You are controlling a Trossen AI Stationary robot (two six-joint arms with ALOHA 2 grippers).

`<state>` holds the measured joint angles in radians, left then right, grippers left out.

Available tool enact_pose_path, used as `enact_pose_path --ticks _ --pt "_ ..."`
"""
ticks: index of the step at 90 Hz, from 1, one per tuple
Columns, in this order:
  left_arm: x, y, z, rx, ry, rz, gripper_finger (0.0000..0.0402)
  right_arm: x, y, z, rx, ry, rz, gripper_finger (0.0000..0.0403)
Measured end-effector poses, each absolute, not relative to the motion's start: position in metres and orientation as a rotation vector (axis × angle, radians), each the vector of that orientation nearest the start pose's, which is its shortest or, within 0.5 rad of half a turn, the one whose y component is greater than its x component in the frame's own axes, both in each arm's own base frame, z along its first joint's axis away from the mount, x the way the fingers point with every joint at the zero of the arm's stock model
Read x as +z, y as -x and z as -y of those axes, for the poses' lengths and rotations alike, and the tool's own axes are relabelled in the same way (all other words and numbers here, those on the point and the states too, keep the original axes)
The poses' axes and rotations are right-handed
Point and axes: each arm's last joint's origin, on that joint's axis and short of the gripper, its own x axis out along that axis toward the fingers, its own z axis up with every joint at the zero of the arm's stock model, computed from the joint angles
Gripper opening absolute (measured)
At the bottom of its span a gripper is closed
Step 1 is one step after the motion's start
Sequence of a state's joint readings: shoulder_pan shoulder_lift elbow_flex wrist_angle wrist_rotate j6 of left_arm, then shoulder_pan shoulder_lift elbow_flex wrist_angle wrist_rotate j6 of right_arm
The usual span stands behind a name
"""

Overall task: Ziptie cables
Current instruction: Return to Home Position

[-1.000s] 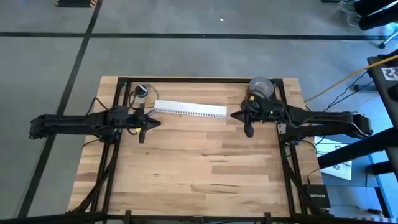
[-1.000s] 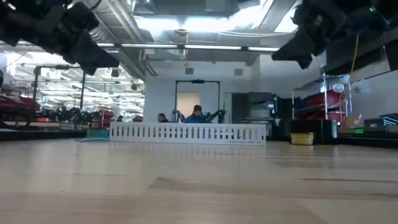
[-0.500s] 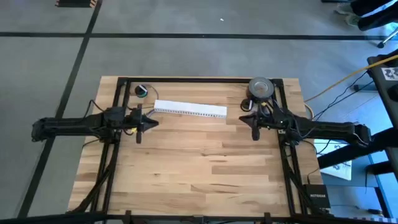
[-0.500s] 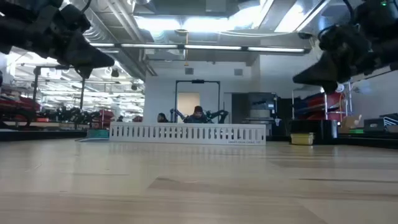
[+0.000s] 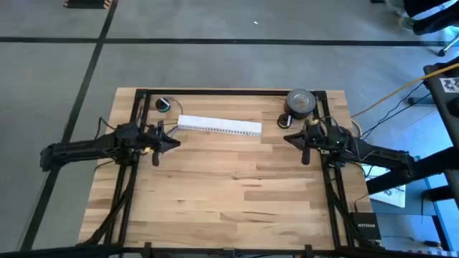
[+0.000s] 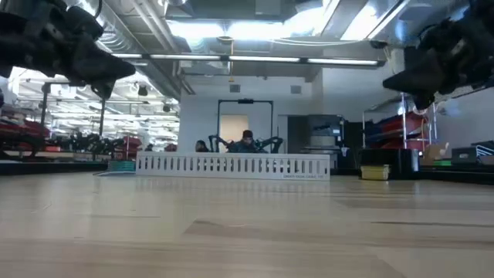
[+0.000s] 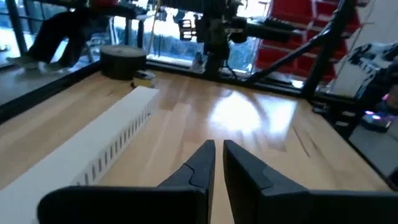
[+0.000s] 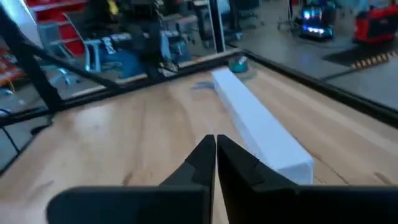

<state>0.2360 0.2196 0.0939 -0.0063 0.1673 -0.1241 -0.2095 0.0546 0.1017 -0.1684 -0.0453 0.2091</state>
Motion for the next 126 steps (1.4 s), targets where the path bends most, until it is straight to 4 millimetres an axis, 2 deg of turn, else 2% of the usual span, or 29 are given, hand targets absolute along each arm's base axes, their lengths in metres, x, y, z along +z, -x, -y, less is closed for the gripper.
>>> enact_pose_path --ticks 21,43,61,104,126 --pt "0.164 -0.102 -0.024 0.106 0.178 -0.109 0.0018 0.17 -0.092 0.017 -0.147 -0.218 -0.088 0.0001" --pt "0.169 -0.097 -0.023 0.083 0.159 -0.051 0.0018 0.164 -0.098 0.019 -0.141 -0.204 -0.007 0.0001" --pt "0.169 -0.096 -0.022 0.071 0.144 0.029 0.0018 0.161 -0.1 0.02 -0.172 -0.205 -0.041 0.0001" --pt "0.168 -0.096 -0.022 0.07 0.119 0.025 0.0017 0.16 -0.1 0.02 -0.179 -0.186 -0.05 0.0001" --pt "0.168 -0.096 -0.022 0.069 0.183 0.026 0.0017 0.16 -0.1 0.02 -0.18 -0.186 -0.05 0.0001"
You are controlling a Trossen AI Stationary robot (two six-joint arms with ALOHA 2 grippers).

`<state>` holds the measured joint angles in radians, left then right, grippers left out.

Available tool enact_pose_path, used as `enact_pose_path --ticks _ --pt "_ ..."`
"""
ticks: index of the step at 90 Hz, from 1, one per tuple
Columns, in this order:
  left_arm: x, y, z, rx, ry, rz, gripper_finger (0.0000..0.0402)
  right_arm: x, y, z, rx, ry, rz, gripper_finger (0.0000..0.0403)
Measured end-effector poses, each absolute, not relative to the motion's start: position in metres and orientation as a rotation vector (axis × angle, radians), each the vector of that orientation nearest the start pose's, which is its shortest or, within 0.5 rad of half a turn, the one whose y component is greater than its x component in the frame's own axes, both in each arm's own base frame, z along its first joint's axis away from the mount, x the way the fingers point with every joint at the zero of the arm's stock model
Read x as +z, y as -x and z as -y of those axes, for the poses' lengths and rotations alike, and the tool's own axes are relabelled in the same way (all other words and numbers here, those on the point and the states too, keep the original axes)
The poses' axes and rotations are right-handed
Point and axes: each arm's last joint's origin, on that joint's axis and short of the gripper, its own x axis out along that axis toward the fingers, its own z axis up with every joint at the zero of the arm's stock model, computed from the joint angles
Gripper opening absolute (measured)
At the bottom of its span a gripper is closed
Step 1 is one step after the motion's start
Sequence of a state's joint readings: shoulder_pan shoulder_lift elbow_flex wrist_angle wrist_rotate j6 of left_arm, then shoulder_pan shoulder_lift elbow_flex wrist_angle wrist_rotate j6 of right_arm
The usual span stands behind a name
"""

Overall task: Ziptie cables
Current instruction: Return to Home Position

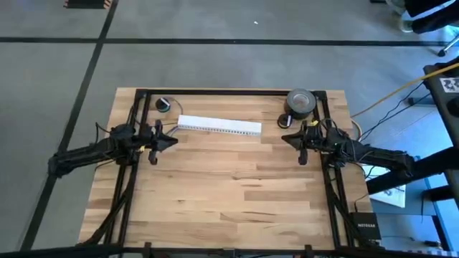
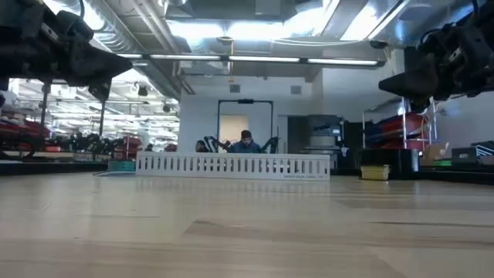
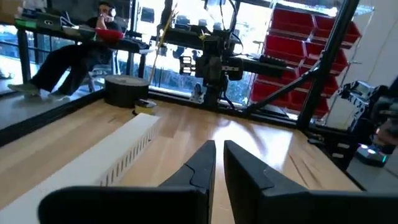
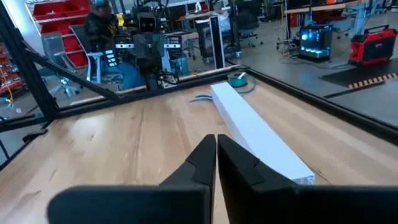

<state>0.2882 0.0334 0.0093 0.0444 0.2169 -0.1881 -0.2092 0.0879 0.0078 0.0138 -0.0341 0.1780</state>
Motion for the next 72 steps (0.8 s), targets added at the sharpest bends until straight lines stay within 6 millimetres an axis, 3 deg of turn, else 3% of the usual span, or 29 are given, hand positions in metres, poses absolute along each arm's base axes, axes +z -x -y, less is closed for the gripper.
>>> enact_pose_path --ticks 72 --pt "0.1683 -0.0962 -0.0221 0.07 0.231 0.027 0.0017 0.1604 -0.1005 0.0203 -0.18 -0.186 -0.05 0.0001"
